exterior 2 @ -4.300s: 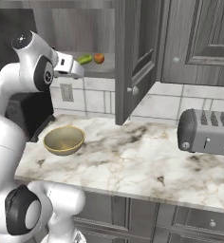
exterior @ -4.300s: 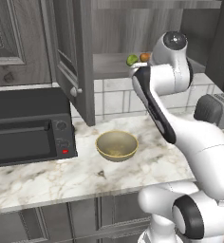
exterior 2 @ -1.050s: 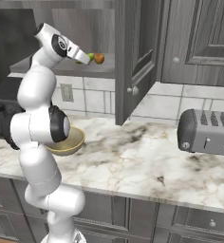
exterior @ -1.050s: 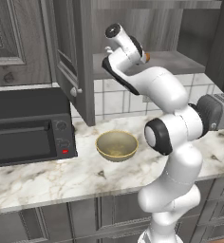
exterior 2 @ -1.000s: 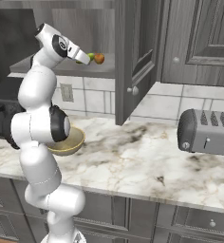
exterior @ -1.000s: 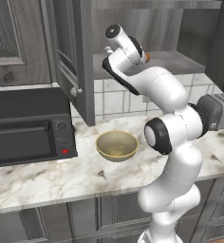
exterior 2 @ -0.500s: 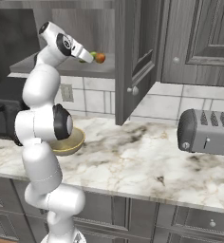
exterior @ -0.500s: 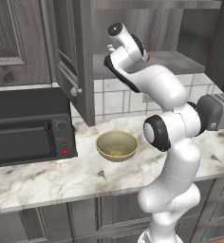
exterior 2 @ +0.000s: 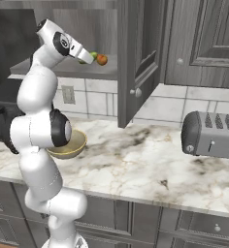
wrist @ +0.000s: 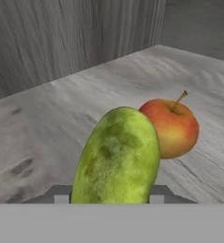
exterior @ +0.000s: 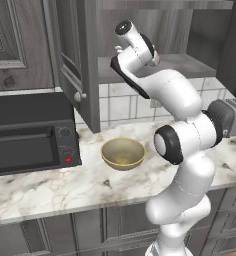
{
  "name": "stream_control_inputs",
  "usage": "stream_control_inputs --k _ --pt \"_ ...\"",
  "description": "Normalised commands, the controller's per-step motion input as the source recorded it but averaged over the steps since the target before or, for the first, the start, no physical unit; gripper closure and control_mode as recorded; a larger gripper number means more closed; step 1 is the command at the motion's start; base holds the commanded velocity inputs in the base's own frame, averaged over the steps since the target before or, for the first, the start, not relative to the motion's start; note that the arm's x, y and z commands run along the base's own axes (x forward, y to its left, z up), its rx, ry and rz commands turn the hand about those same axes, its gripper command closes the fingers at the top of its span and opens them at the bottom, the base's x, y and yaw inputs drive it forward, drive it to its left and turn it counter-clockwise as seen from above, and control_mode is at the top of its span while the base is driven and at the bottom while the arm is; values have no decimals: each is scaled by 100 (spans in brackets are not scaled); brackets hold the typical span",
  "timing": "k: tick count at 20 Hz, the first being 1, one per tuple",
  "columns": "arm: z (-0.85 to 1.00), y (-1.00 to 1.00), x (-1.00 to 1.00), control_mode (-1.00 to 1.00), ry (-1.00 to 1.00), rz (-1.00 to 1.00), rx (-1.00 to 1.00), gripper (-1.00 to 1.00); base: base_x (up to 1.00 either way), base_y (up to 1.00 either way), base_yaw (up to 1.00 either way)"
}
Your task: Open the cabinet. Pick the apple and mango from the cabinet and place them into the bowl. Then close the cabinet.
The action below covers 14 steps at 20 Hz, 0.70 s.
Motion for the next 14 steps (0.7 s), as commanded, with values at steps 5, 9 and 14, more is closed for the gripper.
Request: stream_control_inputs --k 5,9,14 --pt "0 -1 -74 -100 -12 5 0 100 0 0 0" --pt "0 -12 -99 -100 -16 12 0 100 0 0 0" --pt "1 -29 -100 -100 -12 21 0 100 0 0 0"
